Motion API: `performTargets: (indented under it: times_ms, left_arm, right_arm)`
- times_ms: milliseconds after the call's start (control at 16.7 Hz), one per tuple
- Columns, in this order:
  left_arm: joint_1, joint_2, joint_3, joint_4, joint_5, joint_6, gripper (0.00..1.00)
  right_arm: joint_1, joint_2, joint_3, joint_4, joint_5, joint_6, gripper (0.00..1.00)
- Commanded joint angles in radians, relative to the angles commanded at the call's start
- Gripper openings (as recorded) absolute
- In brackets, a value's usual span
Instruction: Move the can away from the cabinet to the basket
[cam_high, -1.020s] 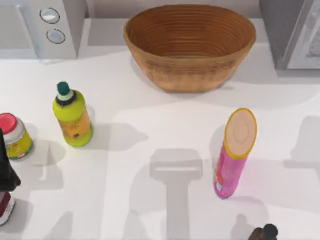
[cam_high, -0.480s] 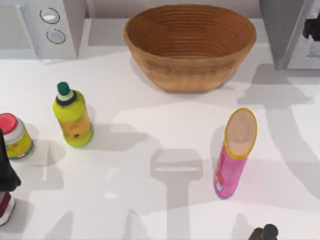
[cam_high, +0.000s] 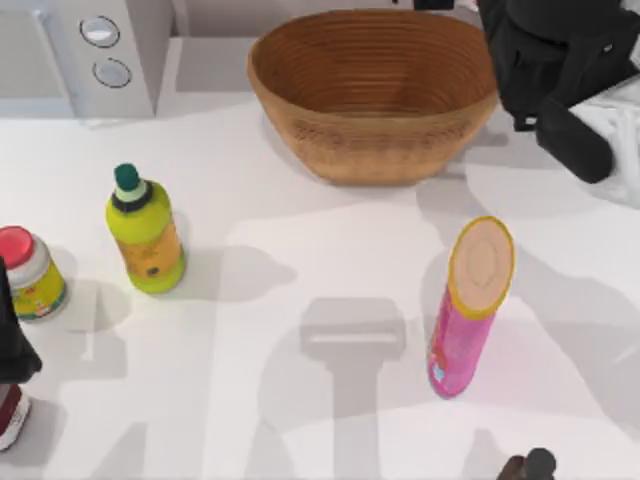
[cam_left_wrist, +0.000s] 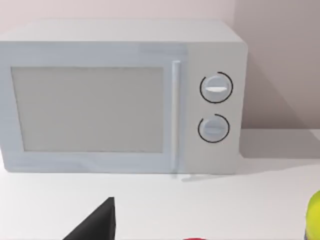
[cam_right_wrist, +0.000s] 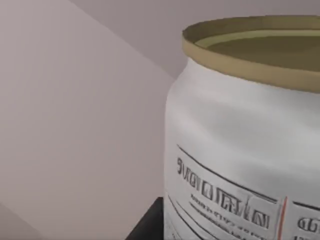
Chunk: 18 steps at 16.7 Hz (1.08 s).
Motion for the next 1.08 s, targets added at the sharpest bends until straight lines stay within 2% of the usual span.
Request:
performTargets:
  times_ms: [420,840,1080]
  left_arm:
    - [0.000,0.000,0.000,0.000,0.000,0.000,1.00]
    - [0.000,0.000,0.000,0.000,0.000,0.000,1.00]
    - [0.000,0.000,0.000,0.000,0.000,0.000,1.00]
  right_arm:
    - [0.092,0.293,0.201,0.093,0.096,0.003,0.00]
    - [0.092,0.317,0.208,0.097,0.097,0.005,0.00]
    - [0.075,0.378,0.281,0.099,0.080,0.003,0.00]
